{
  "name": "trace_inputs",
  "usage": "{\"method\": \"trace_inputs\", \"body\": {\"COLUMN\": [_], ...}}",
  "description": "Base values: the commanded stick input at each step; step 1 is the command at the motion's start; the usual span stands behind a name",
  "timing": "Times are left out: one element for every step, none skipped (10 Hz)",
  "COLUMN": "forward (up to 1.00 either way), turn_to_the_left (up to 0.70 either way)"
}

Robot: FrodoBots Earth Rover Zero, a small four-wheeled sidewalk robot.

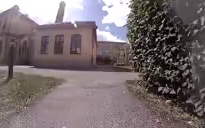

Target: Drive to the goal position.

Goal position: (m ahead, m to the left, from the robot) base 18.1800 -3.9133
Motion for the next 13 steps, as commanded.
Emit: {"method": "trace_inputs", "body": {"forward": [0.85, 0.85, 0.85, 0.85, 0.85, 0.85, 0.85, 0.85, 0.85, 0.85, 0.85, 0.85, 0.85], "turn_to_the_left": [0.00, 0.00, 0.00, 0.00, 0.00, -0.15, -0.32, -0.11, 0.00, 0.00, 0.00, -0.12, -0.31]}}
